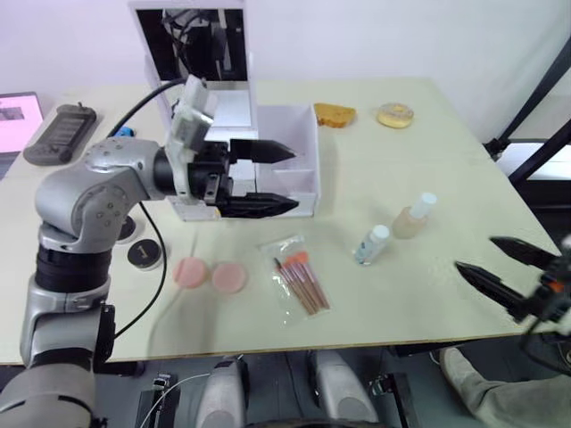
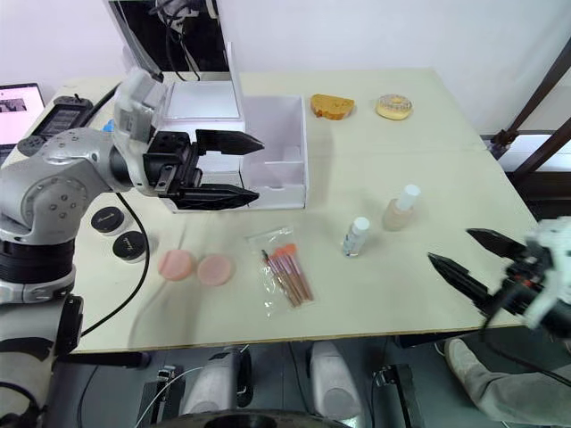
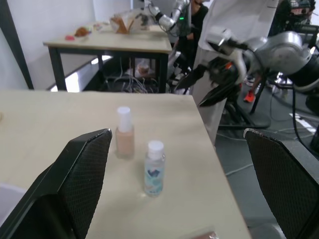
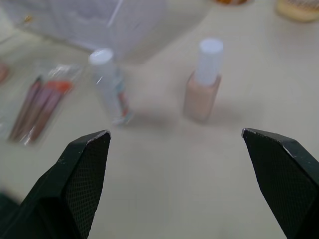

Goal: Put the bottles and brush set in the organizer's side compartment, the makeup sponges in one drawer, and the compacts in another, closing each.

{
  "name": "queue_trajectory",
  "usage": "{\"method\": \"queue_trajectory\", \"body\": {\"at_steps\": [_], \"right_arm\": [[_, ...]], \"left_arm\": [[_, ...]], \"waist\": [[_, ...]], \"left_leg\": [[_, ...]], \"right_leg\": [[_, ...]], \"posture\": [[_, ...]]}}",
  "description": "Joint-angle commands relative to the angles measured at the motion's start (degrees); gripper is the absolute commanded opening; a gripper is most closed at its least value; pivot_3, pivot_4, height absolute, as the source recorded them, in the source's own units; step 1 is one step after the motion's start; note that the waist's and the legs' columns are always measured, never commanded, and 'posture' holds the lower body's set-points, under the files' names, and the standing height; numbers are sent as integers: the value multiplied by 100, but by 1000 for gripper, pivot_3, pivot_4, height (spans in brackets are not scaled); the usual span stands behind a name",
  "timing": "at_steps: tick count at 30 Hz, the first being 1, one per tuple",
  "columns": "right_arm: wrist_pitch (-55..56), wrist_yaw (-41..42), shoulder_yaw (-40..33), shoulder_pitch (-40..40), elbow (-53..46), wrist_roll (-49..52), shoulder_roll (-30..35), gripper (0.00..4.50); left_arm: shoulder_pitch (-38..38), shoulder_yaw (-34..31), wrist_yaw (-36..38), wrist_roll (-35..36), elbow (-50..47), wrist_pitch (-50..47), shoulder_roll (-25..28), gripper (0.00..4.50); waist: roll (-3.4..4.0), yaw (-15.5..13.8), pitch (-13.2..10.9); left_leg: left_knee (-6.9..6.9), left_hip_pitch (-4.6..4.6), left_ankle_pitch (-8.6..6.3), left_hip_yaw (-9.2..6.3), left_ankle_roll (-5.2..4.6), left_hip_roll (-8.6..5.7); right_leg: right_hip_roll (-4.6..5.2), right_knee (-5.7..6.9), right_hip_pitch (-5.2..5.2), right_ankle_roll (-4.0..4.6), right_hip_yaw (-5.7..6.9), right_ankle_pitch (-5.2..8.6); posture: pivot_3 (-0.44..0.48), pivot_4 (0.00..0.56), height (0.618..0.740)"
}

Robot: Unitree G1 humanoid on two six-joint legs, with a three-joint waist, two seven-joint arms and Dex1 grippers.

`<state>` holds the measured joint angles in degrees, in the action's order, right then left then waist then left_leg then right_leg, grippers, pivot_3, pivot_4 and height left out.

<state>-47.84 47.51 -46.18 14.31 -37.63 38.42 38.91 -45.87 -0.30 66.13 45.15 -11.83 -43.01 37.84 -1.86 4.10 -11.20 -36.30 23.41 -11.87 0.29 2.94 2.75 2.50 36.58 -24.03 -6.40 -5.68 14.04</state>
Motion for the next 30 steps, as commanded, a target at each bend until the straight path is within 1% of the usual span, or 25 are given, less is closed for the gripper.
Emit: {"method": "queue_trajectory", "body": {"at_steps": [1, 3, 7, 9, 11, 16, 23, 26, 28, 30], "right_arm": [[377, -670, 601, -418, 56, -280, -173, 4466], [570, -771, 956, -492, 214, -447, -223, 4466], [942, -869, 1333, -643, 582, -610, -253, 4466], [1203, -901, 1562, -832, 884, -773, -238, 4466], [1359, -936, 1719, -1030, 1160, -851, -227, 4466], [1585, -973, 1842, -1266, 1535, -932, -150, 4466], [1618, -1050, 1925, -1512, 1741, -880, -149, 4466], [1582, -1076, 1916, -1576, 1759, -822, -145, 3651], [1604, -1066, 1962, -1601, 1812, -885, -87, 2721], [1654, -1071, 2013, -1635, 1906, -969, -40, 1697]], "left_arm": [[9, -146, -132, -218, -166, 272, 111, 4500], [129, -185, -242, -265, -287, 286, 173, 4500], [336, -283, -452, -303, -481, 275, 278, 4500], [447, -377, -580, -234, -612, 183, 349, 4500], [520, -461, -709, -72, -715, -23, 407, 4500], [607, -557, -897, 73, -882, -196, 471, 4500], [679, -532, -995, 6, -924, -96, 540, 4500], [690, -534, -1034, 34, -967, -111, 559, 4500], [690, -528, -1067, 50, -1006, -130, 563, 4500], [680, -515, -1098, 61, -1031, -143, 555, 4500]], "waist": [[0, -10, 0], [0, -24, 0], [0, -65, 0], [0, -79, 0], [0, -98, 0], [1, -141, 0], [1, -155, 1], [0, -156, 1], [1, -156, 0], [1, -156, 0]], "left_leg": [[5, 4, 0, 0, 0, 0], [16, 10, 0, 0, -1, -1], [25, 47, -12, 0, -22, -6], [23, 74, -15, -5, -26, -6], [22, 79, -15, -9, -27, -6], [11, 76, -14, -19, -27, -5], [-1, 75, -13, -19, -27, -5], [0, 75, -13, -19, -28, -5], [1, 76, -13, -19, -28, -5], [2, 76, -13, -19, -28, -5]], "right_leg": [[0, -12, 1, 11, 0, -7], [1, -29, 5, 12, 0, -8], [4, -42, -10, -11, 0, 5], [1, -41, -35, -16, 3, 5], [-1, -38, -40, -21, 4, 4], [-7, -29, -39, -20, 7, -1], [-6, -29, -34, -20, 7, -10], [-7, -29, -34, -21, 7, -10], [-7, -29, -34, -22, 7, -10], [-7, -29, -34, -22, 7, -10]], "posture": [[0, 150, 738], [0, 150, 738], [0, 150, 738], [0, 150, 738], [0, 150, 738], [0, 150, 738], [0, 150, 738], [0, 150, 738], [0, 150, 738], [0, 150, 738]]}}
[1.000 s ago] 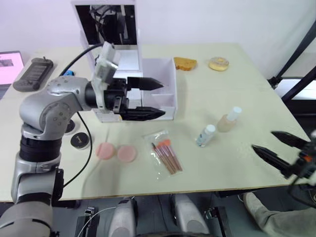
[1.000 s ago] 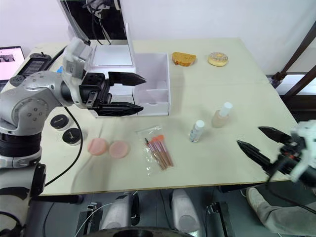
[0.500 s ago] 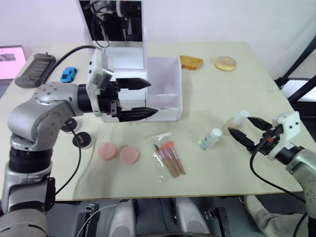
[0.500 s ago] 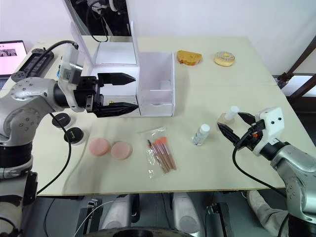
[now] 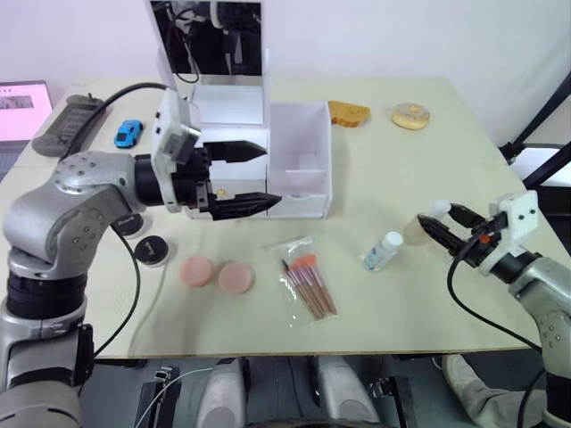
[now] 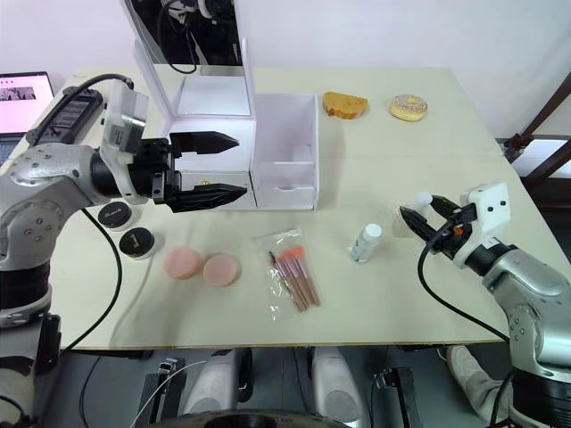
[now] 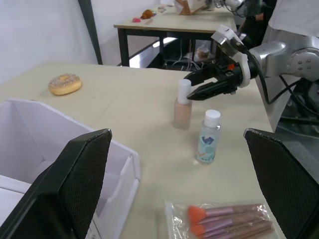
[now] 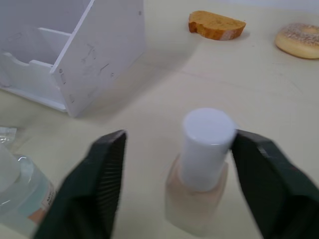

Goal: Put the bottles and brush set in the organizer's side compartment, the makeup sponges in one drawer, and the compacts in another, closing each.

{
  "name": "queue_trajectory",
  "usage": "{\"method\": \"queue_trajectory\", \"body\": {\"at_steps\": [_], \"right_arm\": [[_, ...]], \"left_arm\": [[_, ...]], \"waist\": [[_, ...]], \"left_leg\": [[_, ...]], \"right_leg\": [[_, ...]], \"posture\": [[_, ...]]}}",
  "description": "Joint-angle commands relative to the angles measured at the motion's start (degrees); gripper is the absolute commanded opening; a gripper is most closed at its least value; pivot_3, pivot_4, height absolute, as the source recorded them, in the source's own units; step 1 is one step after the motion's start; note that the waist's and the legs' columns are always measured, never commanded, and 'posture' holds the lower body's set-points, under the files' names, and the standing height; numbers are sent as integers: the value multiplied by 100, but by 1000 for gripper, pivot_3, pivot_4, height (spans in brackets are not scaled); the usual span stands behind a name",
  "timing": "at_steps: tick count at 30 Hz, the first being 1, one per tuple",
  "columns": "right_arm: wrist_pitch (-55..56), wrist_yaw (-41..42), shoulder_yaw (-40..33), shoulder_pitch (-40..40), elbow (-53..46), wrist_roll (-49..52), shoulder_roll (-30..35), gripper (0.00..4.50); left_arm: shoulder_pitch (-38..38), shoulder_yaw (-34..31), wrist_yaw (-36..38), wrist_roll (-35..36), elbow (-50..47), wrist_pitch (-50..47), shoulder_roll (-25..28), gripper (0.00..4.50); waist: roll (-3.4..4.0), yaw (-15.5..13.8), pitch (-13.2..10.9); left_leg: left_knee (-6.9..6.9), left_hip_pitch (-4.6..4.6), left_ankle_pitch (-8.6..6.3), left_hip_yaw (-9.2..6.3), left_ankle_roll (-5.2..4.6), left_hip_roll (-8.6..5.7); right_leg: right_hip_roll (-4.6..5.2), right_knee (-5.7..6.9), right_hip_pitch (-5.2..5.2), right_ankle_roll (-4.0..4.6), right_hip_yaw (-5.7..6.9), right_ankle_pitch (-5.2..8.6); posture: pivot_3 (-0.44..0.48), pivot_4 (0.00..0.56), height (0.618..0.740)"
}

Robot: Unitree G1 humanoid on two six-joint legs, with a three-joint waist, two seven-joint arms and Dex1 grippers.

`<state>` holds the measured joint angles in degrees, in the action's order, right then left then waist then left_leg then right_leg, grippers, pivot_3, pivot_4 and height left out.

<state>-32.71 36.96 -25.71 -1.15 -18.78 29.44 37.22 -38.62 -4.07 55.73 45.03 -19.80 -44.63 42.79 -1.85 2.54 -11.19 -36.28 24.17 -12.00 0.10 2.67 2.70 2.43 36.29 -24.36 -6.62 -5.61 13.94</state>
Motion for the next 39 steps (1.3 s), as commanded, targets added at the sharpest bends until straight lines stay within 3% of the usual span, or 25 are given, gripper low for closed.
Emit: {"method": "queue_trajectory", "body": {"at_steps": [1, 2, 3, 12, 22, 25, 30, 34, 39], "right_arm": [[160, -18, -7, -110, 81, -108, 154, 1175], [172, -13, 0, -115, 116, -124, 172, 706], [184, -4, 1, -134, 163, -132, 188, 642], [125, 88, -28, -387, 268, 4, 384, 642], [-727, 439, -112, -1462, -21, 1035, 988, 642], [-993, 632, 211, -2116, -42, 1386, 1079, 642], [-1420, 619, 820, -3249, 75, 1722, 930, 642], [-1535, 835, 1538, -4233, 467, 1718, 554, 642], [-1435, 1043, 2195, -4868, 943, 1440, 108, 642]], "left_arm": [[-54, -131, -68, 76, -244, 19, 54, 4500], [-59, -128, -84, 86, -263, 10, 48, 4500], [-72, -125, -103, 95, -270, 1, 40, 4500], [-57, -103, -114, 15, -207, 88, 71, 4500], [200, -202, -64, -160, -99, 268, 255, 4500], [494, -559, -184, 83, -14, 227, 152, 4500], [1345, -904, 145, -166, 12, 724, 413, 4500], [2278, -1541, 113, -47, -126, 824, 377, 4500], [2839, -1812, -146, 76, -515, 910, 243, 4500]], "waist": [[0, 0, 0], [0, 1, 0], [0, 1, 0], [0, -1, 0], [6, 2, -3], [7, 41, -3], [8, 125, -5], [9, 168, -5], [8, 96, -5]], "left_leg": [[-1, 0, 0, 0, 0, 0], [-1, 0, 0, 0, 0, 0], [-2, 0, 0, 0, 0, 0], [-4, 0, 0, 0, 0, 0], [-1, -2, 0, -3, -1, 1], [-3, -1, 0, 3, -1, 1], [6, -6, 1, -6, -1, 6], [1, 8, 1, 0, -1, 5], [4, 17, 1, -4, -1, 7]], "right_leg": [[0, 0, 0, 0, 0, 0], [0, 0, 0, 0, 0, 0], [0, 0, 0, 0, 0, -1], [0, 0, 1, -2, 0, -2], [-4, 1, 1, -5, -2, -4], [0, 0, 0, -5, -3, -5], [-9, 1, -1, -2, -1, -5], [2, -3, -9, -2, 2, -6], [0, -3, -18, -1, 8, -6]], "posture": [[0, 150, 738], [0, 150, 738], [0, 150, 738], [0, 150, 738], [0, 150, 738], [0, 150, 738], [0, 150, 738], [0, 150, 738], [0, 150, 738]]}}
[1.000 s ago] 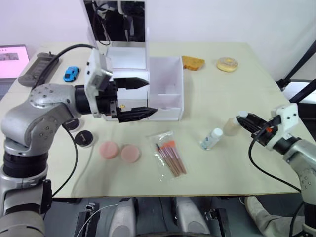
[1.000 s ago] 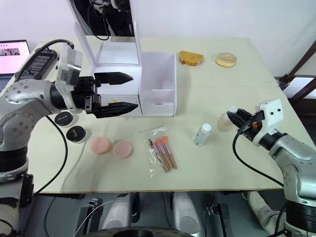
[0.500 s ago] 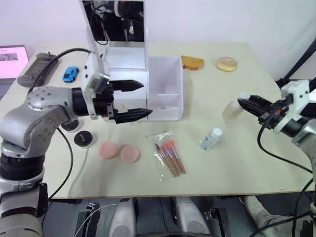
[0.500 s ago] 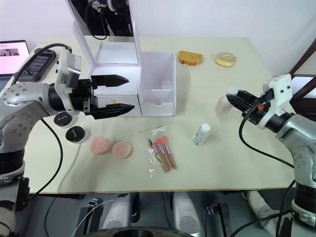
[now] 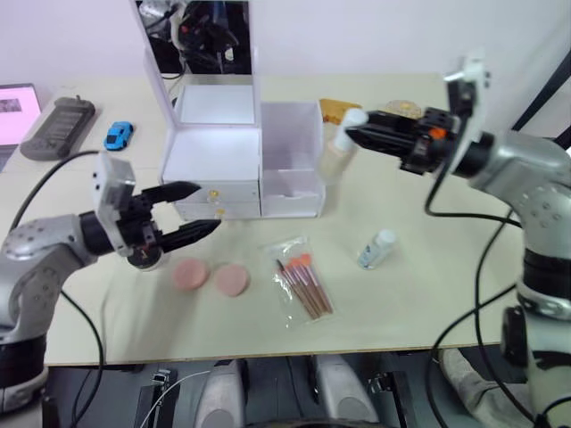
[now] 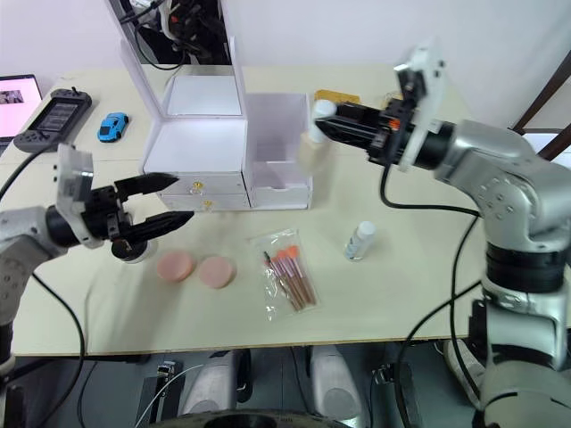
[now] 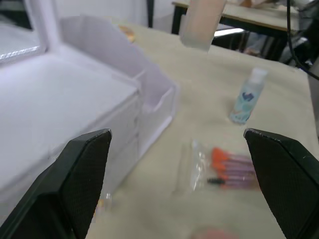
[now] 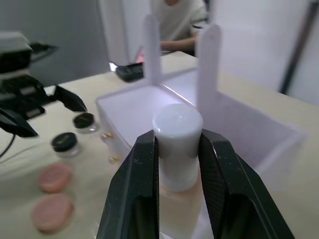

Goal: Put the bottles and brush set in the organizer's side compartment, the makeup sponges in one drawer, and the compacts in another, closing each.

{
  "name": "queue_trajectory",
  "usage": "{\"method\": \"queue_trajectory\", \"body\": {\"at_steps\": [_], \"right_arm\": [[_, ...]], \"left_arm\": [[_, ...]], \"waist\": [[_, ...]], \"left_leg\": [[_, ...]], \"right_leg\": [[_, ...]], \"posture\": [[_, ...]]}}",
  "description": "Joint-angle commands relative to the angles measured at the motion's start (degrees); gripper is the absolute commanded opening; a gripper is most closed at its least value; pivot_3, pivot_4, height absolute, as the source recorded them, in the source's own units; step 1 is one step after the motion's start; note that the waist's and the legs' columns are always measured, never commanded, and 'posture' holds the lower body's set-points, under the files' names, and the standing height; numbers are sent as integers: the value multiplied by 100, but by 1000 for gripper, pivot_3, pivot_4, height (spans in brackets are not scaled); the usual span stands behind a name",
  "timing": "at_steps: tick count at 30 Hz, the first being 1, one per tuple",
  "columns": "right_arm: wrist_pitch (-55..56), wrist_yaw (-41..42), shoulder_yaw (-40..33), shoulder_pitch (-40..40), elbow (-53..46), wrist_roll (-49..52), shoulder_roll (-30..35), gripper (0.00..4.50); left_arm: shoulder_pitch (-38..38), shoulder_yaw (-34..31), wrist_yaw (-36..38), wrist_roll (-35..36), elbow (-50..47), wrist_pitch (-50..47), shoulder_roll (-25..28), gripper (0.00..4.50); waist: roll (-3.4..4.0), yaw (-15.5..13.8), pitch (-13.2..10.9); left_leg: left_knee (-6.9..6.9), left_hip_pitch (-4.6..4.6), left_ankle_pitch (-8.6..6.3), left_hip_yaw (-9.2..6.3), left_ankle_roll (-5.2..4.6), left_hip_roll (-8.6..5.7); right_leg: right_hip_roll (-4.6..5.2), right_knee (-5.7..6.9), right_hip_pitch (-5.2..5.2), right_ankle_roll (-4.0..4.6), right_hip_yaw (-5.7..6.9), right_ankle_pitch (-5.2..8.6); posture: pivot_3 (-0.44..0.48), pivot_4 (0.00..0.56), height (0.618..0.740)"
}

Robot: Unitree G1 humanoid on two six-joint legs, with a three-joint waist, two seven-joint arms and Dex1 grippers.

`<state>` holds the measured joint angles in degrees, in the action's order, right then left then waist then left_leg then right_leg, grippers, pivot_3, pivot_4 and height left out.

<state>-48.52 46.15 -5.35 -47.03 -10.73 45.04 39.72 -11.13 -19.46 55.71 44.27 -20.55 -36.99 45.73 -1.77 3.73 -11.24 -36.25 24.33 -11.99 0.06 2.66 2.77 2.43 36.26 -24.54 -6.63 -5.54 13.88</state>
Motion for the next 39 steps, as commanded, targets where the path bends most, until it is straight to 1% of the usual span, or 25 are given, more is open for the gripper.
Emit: {"method": "queue_trajectory", "body": {"at_steps": [1, 7, 11, 13, 16, 22, 31, 39], "right_arm": [[202, 138, 235, -338, 251, -192, -240, 642], [921, 409, 674, -400, 1130, -912, -611, 642], [1322, 490, 871, -473, 1639, -1342, -843, 642], [1410, 390, 887, -532, 1885, -1508, -998, 642], [1575, 357, 969, -495, 2055, -1809, -1080, 642], [1623, 70, 879, -385, 2086, -2054, -1294, 642], [1563, -328, 1103, 9, 1563, -2565, -1360, 642], [1545, -326, 1112, 304, 1248, -2720, -1329, 641]], "left_arm": [[185, -320, -181, 199, -542, 136, -66, 4500], [693, -766, -328, 401, -949, 85, 18, 4500], [822, -830, -449, 436, -1106, 78, 25, 4500], [875, -854, -516, 444, -1167, 89, 32, 4500], [988, -923, -593, 471, -1277, 66, 82, 4500], [1184, -1149, -575, 576, -1329, 56, 260, 4500], [1023, -962, -572, 518, -1230, 122, 331, 4500], [777, -757, -452, 407, -1010, 188, 399, 4500]], "waist": [[-1, -32, 1], [-1, -44, 1], [-1, 4, 0], [0, 22, 0], [0, 30, 0], [0, 29, 0], [0, 27, 0], [1, 26, 0]], "left_leg": [[-2, 4, 0, -1, 0, 0], [-4, 7, 0, 5, 0, -4], [-3, 4, 0, 4, 0, -2], [-2, 4, 0, 4, 0, -2], [-2, 4, 0, 4, 0, -2], [1, 3, 0, 3, 0, -1], [2, 4, 0, 4, 0, -1], [1, 3, 0, 4, 0, -1]], "right_leg": [[1, 0, 0, 0, 1, 0], [9, -5, 0, 0, 1, -1], [3, -1, -2, 1, 2, -2], [3, -1, -2, 0, 2, -2], [3, -1, -2, 0, 2, -2], [1, -1, -4, 1, 2, -3], [2, -1, -5, 2, 2, -2], [2, -1, -6, 2, 2, -3]], "posture": [[0, 150, 738], [0, 150, 738], [0, 150, 738], [0, 150, 738], [0, 150, 738], [0, 150, 738], [0, 150, 738], [0, 150, 738]]}}
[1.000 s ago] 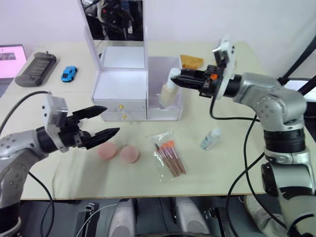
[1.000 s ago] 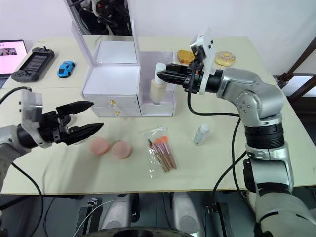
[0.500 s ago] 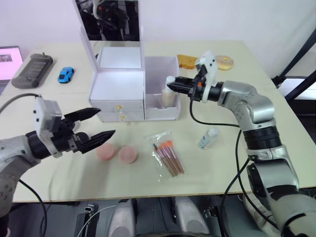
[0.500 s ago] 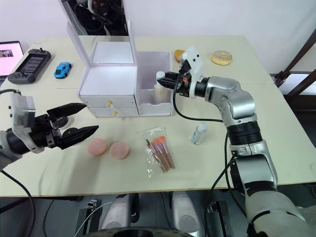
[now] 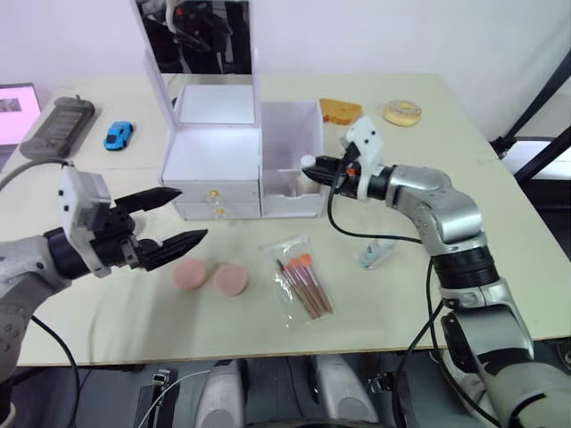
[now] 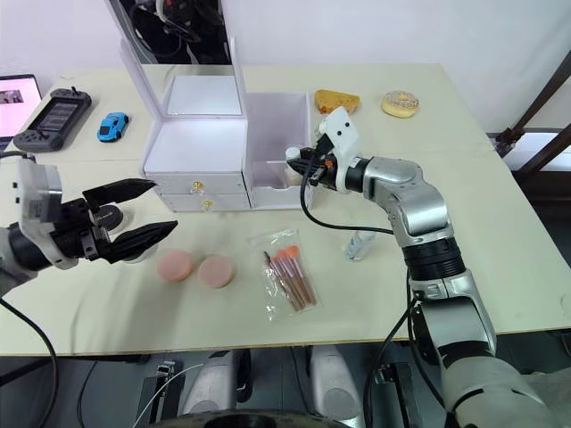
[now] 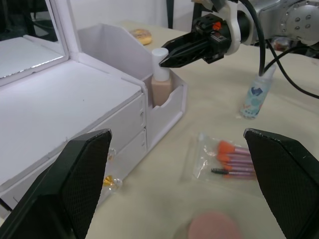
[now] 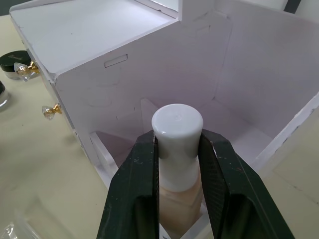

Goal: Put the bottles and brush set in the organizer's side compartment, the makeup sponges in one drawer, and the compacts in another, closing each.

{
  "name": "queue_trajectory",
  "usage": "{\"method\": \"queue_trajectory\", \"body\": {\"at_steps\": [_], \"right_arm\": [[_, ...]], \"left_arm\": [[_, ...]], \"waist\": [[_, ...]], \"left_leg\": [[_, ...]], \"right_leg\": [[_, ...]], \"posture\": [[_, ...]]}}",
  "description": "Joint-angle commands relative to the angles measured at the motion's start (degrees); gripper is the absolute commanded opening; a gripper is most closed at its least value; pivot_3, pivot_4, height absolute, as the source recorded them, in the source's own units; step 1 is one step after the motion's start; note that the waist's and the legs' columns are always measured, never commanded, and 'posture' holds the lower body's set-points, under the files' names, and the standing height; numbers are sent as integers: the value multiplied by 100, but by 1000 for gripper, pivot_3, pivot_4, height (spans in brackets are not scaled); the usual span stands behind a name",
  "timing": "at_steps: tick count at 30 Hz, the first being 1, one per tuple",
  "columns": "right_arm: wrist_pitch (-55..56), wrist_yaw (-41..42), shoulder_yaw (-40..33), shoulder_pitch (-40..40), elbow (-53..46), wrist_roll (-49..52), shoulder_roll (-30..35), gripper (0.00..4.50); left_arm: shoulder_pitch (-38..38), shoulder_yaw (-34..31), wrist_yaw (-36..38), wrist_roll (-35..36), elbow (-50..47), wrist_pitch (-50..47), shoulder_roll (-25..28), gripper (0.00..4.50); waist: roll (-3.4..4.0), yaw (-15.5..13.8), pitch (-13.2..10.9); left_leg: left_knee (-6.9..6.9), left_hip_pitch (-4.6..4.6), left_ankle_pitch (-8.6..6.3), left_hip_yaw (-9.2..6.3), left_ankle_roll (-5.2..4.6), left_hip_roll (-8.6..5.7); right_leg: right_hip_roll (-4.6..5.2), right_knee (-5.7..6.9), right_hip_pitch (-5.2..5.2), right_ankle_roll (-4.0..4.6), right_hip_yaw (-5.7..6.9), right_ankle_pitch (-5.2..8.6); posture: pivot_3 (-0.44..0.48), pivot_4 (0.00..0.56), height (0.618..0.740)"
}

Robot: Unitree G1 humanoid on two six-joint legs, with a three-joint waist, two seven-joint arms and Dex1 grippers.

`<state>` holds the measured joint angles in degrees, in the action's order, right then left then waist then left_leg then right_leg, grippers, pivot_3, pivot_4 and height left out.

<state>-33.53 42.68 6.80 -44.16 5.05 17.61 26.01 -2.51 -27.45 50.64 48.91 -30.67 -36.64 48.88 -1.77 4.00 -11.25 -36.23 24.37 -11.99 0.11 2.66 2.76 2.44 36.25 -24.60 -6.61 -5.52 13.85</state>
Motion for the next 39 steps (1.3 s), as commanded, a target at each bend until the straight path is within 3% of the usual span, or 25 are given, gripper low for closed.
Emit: {"method": "queue_trajectory", "body": {"at_steps": [1, 2, 8, 10, 18, 23, 29, 39], "right_arm": [[67, 36, -113, 45, -364, 20, 45, 641], [84, 43, -118, 54, -377, 12, 42, 641], [11, 117, -293, -11, -473, 124, 96, 3629], [-63, 187, -384, -48, -527, 203, 168, 4438], [-368, 586, -911, -189, -779, 775, 572, 4438], [88, 1921, -1659, 186, -378, 1285, 1650, 4438], [1271, 2463, -2304, 1229, 563, 898, 2550, 4438], [2639, 2378, -3147, 2457, 2339, 561, 2960, 4438]], "left_arm": [[-117, 77, 67, -79, 28, 160, 85, 4500], [-141, 98, 79, -97, 52, 164, 86, 4500], [-283, 148, 233, -178, 234, 216, 165, 4500], [-320, 168, 291, -186, 288, 233, 184, 4500], [-447, 324, 415, -284, 510, 333, 137, 4500], [-261, 167, 851, -763, 1267, 760, 398, 4500], [-240, -317, 1270, -1315, 3079, 1615, 642, 4500], [-234, -1107, 1485, -1786, 5822, 3006, 789, 4500]], "waist": [[0, -1, 0], [0, -2, 0], [0, 0, 0], [0, 0, 0], [0, -2, 0], [1, -41, 0], [1, -1, -1], [5, 2, -2]], "left_leg": [[1, 0, 0, 0, 0, 0], [2, 0, 0, -1, 0, 0], [1, 0, 0, -1, 0, 0], [0, 0, 0, -1, 0, 0], [1, 0, 0, -1, 0, 0], [2, 1, 0, 0, 0, -1], [7, -1, 0, 6, 0, -1], [9, -14, -1, 29, 0, 1]], "right_leg": [[0, 0, 0, 0, 0, 0], [0, 0, 0, 0, 0, 0], [-1, 0, 0, 0, 0, 0], [-1, 0, 0, 0, 0, 0], [0, 0, 0, 0, 0, 0], [2, -5, 1, 0, 1, 2], [6, -12, 1, 1, 1, 2], [12, -9, -2, 4, -7, 0]], "posture": [[0, 150, 738], [0, 150, 738], [0, 150, 738], [0, 150, 738], [0, 150, 738], [0, 150, 738], [0, 150, 738], [0, 150, 738]]}}
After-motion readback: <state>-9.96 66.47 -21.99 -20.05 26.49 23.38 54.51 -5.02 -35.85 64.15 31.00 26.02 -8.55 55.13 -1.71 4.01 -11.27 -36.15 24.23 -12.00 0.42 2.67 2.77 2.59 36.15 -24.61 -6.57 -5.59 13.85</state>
